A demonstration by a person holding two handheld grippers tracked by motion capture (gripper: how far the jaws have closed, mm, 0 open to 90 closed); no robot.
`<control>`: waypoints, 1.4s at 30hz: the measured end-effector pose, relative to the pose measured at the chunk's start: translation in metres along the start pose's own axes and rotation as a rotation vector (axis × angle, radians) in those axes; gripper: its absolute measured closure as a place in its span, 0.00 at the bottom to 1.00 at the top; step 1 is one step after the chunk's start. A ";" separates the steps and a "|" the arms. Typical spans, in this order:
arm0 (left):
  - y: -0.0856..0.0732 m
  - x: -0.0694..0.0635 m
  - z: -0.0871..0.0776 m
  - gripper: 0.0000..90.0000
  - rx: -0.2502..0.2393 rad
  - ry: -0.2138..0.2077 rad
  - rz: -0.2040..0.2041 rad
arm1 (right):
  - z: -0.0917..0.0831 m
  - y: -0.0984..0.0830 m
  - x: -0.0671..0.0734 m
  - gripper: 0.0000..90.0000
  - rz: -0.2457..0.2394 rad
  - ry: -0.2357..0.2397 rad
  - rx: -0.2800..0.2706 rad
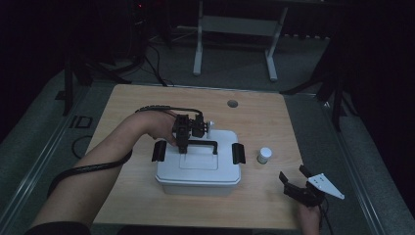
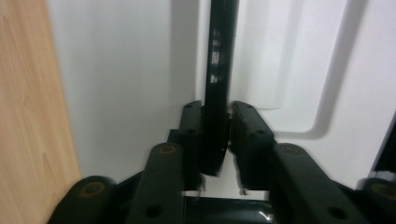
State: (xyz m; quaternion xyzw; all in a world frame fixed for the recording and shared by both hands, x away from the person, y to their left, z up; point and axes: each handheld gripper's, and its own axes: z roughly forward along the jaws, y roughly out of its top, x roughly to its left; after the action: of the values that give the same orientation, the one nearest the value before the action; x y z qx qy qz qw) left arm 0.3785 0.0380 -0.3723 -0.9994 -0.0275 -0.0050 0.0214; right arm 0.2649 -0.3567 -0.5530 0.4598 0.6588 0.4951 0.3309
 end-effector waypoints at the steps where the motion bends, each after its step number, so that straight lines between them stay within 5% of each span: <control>1: 0.000 0.000 0.000 0.88 0.004 -0.012 0.005 | 0.000 0.000 0.000 0.14 0.001 0.001 0.000; 26: 0.000 -0.002 -0.007 0.93 -0.002 -0.004 0.002 | 0.000 0.000 0.001 0.14 0.002 -0.005 0.007; 31: -0.002 -0.003 -0.012 0.93 -0.004 -0.014 0.006 | 0.001 0.000 0.001 0.14 0.001 -0.004 0.007; 42: -0.014 -0.007 -0.041 0.93 -0.044 0.037 -0.005 | 0.001 0.000 0.001 0.14 0.003 -0.004 0.008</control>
State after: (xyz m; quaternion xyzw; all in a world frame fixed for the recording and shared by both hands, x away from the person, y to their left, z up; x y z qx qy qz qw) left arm 0.3701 0.0495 -0.3307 -0.9993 -0.0297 -0.0243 0.0000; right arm 0.2651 -0.3553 -0.5529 0.4632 0.6595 0.4918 0.3296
